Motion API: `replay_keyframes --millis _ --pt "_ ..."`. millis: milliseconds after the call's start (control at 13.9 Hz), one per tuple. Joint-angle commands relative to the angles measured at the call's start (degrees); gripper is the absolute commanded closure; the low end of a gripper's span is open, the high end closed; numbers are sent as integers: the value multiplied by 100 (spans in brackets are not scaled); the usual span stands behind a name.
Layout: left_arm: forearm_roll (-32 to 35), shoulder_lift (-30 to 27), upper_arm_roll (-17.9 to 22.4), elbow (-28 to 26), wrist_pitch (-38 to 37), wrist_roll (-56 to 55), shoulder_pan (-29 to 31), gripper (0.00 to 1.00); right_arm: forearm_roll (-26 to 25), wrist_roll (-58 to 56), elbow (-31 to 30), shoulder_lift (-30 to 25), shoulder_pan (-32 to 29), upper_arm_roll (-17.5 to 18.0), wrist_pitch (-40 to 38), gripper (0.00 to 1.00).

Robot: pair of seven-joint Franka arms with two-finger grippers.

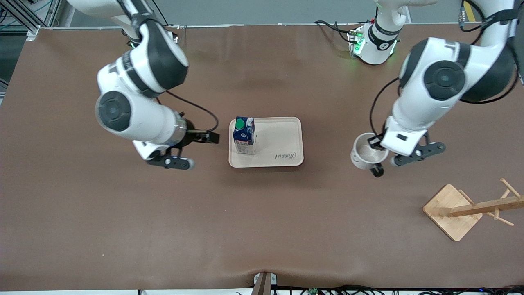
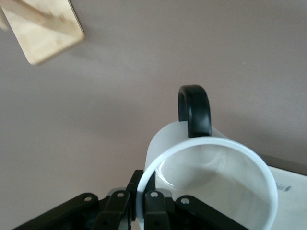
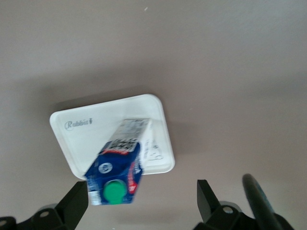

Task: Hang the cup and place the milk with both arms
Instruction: 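Grasp the milk carton with the right gripper while the left gripper carries mug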

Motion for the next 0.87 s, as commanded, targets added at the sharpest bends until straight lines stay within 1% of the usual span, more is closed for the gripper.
replay_keyframes --millis 0,72,216,361,505,649,793 --pt "101 -28 -41 219 -182 1114 456 100 89 449 63 244 437 -61 177 0" --pt "101 -28 -41 298 -191 1589 649 100 107 510 54 288 517 -61 318 0" --pt "92 -19 -41 447 -191 2390 957 100 89 581 28 288 675 -61 310 0" --pt "101 -19 -41 527 -252 2953 1203 100 55 704 -182 279 886 -61 415 0" --pt "101 -28 -41 527 -261 3699 1467 100 -103 626 -559 227 879 -70 625 0" --pt "92 -28 -41 597 -270 4385 1687 100 -148 617 -622 262 922 -70 740 0" --pt "101 7 -41 685 -288 4896 1837 100 -148 625 -841 271 1045 -61 1082 0"
